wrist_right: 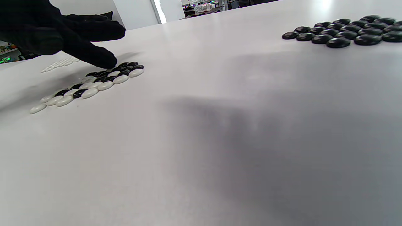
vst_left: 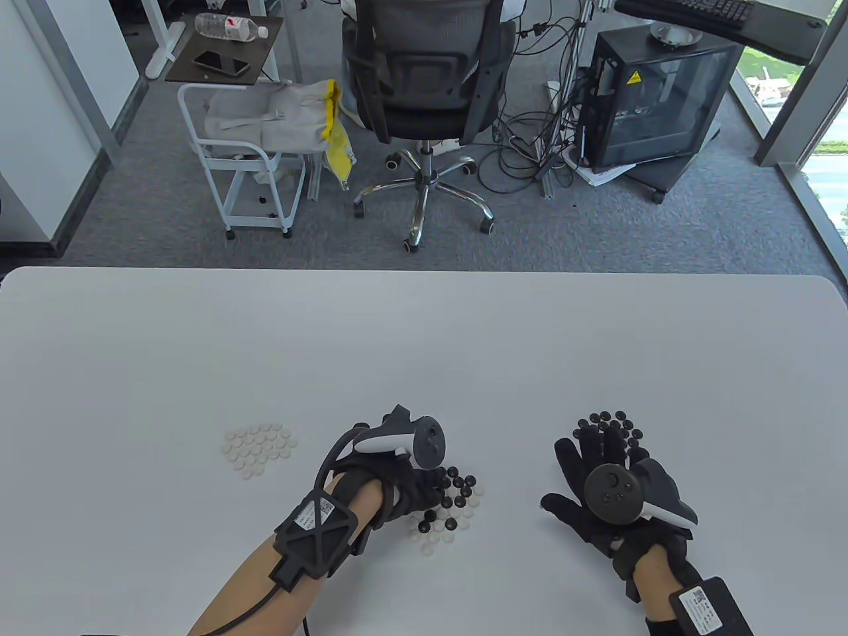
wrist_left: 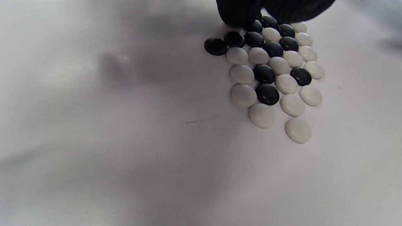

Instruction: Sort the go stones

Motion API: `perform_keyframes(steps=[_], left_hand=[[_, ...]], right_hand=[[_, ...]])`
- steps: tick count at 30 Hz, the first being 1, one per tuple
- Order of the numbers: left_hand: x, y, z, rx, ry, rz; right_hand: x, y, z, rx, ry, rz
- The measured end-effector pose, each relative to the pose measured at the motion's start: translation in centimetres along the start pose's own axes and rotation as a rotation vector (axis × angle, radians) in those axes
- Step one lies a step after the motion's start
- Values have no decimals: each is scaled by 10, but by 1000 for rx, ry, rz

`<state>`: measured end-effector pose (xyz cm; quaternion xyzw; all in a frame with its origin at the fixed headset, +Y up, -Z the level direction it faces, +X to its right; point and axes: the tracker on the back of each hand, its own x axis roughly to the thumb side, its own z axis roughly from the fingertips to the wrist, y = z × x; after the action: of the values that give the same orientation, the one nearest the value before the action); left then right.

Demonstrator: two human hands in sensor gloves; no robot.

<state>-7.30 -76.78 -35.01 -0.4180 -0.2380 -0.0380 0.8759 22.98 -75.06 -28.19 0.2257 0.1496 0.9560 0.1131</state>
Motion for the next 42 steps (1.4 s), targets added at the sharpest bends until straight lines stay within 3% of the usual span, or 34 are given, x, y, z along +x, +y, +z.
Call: perform_keyframes(steps=[6,10,15,24,36,42], left_hand=[[-24,3,6,9,72,30],[-62,0,20,4,145,120],[-109,-16,45,-1,211,195],[-169,-46,81,8,346,299],[-190,-51,89,15,420,337],[-175,-36,95,67,380,309]], right_hand=[[-1,-1,1,-3,0,-2],[-1,-1,1,-7,-1,-2],[-1,-1,1,-3,-1,-1],[0,1,-1,9,0,8],[2,2,-3,14,-1,12],[2,2,-3,8,-2,12]])
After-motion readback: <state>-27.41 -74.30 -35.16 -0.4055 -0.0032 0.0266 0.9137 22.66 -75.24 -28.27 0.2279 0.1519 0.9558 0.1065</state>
